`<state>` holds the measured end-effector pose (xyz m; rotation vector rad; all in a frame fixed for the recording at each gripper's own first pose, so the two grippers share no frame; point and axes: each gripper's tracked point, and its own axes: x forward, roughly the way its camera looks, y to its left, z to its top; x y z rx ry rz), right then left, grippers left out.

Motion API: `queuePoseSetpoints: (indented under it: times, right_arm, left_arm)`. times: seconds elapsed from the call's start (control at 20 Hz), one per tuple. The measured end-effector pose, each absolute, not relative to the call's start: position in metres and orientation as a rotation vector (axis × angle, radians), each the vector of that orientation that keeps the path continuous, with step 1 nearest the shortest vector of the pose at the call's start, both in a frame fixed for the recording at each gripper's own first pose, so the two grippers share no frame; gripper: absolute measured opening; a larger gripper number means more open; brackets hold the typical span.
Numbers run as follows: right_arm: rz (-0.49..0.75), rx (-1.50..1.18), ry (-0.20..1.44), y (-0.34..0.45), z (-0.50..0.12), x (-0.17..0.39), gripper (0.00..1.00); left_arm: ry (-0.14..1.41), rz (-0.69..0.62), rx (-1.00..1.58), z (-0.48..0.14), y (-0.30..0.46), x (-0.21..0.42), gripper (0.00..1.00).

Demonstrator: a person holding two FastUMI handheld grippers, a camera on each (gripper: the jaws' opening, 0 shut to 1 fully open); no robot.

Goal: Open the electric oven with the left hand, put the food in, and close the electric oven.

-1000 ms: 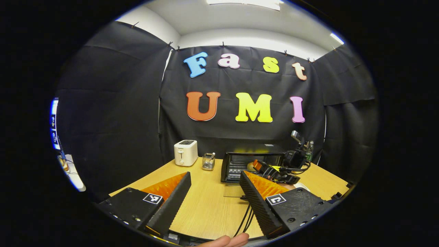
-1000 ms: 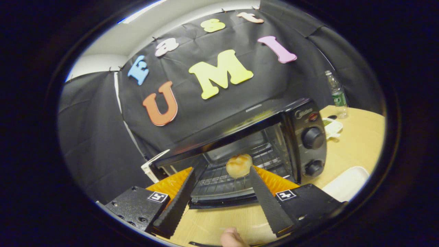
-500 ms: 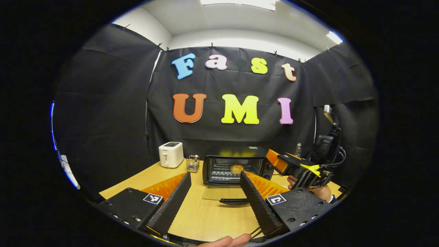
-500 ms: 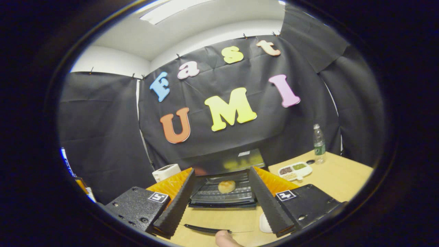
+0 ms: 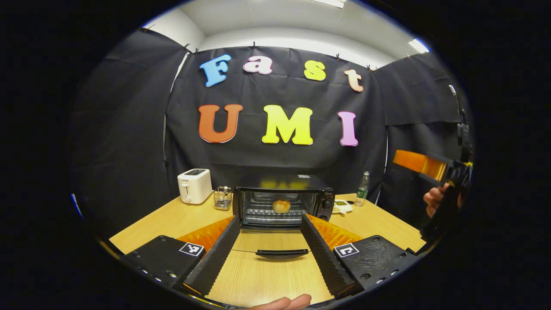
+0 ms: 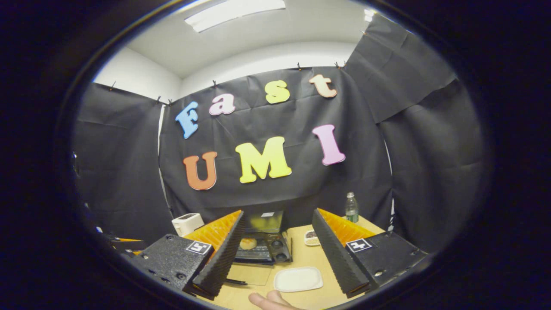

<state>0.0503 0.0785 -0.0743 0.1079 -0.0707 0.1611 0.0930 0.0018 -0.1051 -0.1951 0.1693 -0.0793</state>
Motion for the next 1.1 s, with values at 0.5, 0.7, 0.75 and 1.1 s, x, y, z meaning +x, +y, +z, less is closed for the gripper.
queuePoseSetpoints:
  times: [0.5,0.7,0.75,1.1]
  right_arm:
    - [0.063,0.035,-0.070,0.007,-0.070,0.005,0.94]
    - [0.077,0.078,-0.003,0.006,-0.084,0.004,0.96]
    - [0.089,0.077,0.004,0.005,-0.086,0.003,0.96]
    - [0.070,0.069,-0.027,-0.002,-0.083,-0.001,0.96]
  left_arm:
    - [0.430,-0.123,-0.103,-0.223,-0.051,0.131,0.95]
    - [0.505,-0.138,-0.043,-0.260,-0.061,0.136,0.96]
    - [0.533,-0.143,-0.045,-0.269,-0.065,0.134,0.96]
    - [0.619,-0.162,-0.094,-0.298,-0.076,0.136,0.96]
